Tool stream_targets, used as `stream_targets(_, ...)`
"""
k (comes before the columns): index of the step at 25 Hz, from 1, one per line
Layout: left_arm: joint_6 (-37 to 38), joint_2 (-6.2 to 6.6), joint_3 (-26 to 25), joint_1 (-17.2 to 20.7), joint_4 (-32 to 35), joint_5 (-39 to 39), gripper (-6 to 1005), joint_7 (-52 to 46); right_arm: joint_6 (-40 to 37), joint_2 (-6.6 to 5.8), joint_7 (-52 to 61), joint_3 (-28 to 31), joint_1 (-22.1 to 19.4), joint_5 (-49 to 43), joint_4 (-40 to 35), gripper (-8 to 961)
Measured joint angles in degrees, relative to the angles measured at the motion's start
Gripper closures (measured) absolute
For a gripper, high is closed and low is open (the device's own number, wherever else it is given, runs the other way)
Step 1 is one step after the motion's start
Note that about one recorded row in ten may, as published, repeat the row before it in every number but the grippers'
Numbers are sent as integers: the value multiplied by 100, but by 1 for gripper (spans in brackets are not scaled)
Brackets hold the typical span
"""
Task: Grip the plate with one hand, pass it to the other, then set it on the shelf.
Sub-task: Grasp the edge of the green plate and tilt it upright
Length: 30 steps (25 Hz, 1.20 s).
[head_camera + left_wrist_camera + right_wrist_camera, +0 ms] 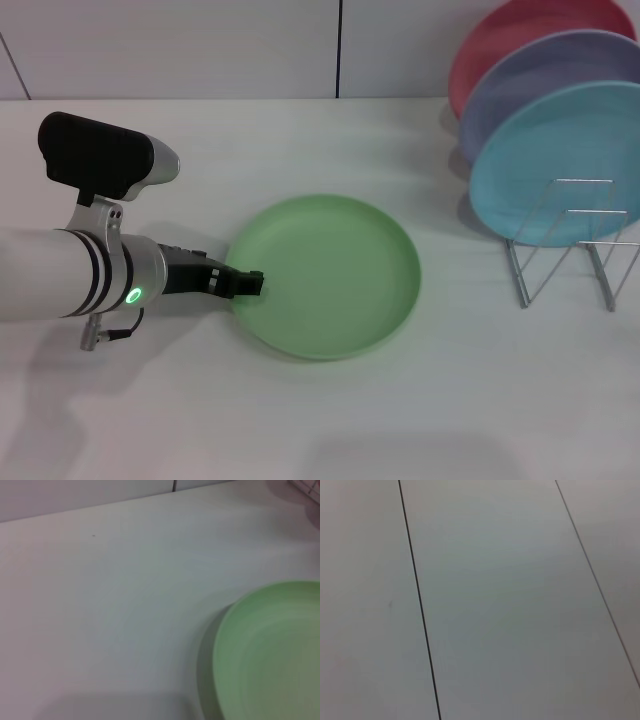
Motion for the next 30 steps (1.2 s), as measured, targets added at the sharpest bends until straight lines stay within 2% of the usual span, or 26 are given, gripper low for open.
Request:
stream_targets(8,-117,2,23,-11,-39,-17,204,-128,-12,6,-7,0,-57,-3,2,214)
stream_targets(15,-418,11,3,-199,30,-116,211,-167,-20,10,-35,0,-73,-69,1,214)
stream_targets(21,-430,9,162,-180,-175,-93,361,-213,-101,9,-38,0,-101,-72,1,214)
stream_targets(26,-415,9,232,-171,-191,-88,565,-211,-134,4,-44,0,-127,-72,2,214)
stream_targets(30,-410,9,252,-169,-202,-81,684,-207,-152,0,-46,0,-140,-72,7,215)
